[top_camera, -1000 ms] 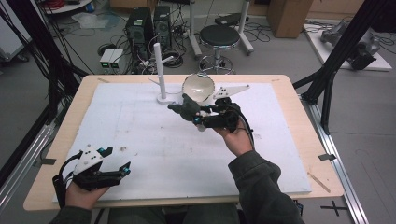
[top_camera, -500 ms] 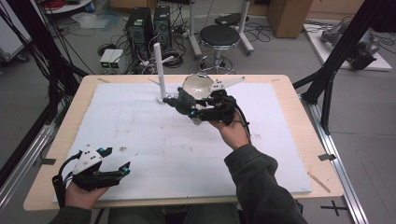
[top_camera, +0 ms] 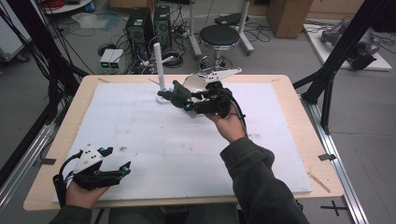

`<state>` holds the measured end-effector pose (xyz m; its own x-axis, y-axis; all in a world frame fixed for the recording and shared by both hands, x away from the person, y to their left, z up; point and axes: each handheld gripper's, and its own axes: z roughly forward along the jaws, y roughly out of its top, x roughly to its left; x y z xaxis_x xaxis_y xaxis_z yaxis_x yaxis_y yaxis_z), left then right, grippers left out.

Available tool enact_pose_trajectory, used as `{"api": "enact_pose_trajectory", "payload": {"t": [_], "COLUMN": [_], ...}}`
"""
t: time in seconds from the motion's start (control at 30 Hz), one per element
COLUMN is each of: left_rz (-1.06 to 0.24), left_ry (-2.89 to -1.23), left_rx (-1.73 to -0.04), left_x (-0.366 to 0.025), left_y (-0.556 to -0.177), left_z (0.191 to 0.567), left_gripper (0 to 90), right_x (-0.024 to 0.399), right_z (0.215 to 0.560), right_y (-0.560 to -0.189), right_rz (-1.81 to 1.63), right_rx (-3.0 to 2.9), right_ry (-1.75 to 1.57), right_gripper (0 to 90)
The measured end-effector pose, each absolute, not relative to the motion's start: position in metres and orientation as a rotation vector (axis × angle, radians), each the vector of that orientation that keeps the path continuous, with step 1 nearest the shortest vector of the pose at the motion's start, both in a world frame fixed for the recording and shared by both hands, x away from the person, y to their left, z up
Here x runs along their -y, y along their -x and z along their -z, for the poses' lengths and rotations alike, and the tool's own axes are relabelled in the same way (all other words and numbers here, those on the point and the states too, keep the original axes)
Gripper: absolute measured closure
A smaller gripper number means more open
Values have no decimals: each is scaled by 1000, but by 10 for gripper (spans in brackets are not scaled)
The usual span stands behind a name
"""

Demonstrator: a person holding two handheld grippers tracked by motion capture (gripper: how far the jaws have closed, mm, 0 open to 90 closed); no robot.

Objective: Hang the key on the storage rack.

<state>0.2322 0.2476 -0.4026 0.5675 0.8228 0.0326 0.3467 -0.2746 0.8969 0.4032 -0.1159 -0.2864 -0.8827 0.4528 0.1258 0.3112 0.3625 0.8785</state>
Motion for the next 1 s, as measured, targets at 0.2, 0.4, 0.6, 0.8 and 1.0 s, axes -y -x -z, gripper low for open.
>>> {"api": "enact_pose_trajectory", "payload": {"t": [0.2,0.4,0.6,0.8,1.0], "left_rz": [-632,-629,-630,-623,-626], "left_ry": [-1858,-1863,-1859,-1861,-1862], "left_rx": [-953,-948,-949,-944,-943], "left_x": [-248,-247,-246,-247,-248], "left_y": [-235,-235,-235,-234,-234], "left_z": [403,403,403,404,403], "left_gripper": [189,189,189,189,189], "right_x": [105,98,93,89,84], "right_z": [279,272,270,268,267], "right_y": [-410,-417,-423,-430,-438], "right_rz": [-1536,-1531,-1531,-1521,-1519], "right_rx": [-2488,-2485,-2477,-2462,-2458], "right_ry": [-672,-650,-644,-652,-664], "right_gripper": [516,516,516,516,517]}}
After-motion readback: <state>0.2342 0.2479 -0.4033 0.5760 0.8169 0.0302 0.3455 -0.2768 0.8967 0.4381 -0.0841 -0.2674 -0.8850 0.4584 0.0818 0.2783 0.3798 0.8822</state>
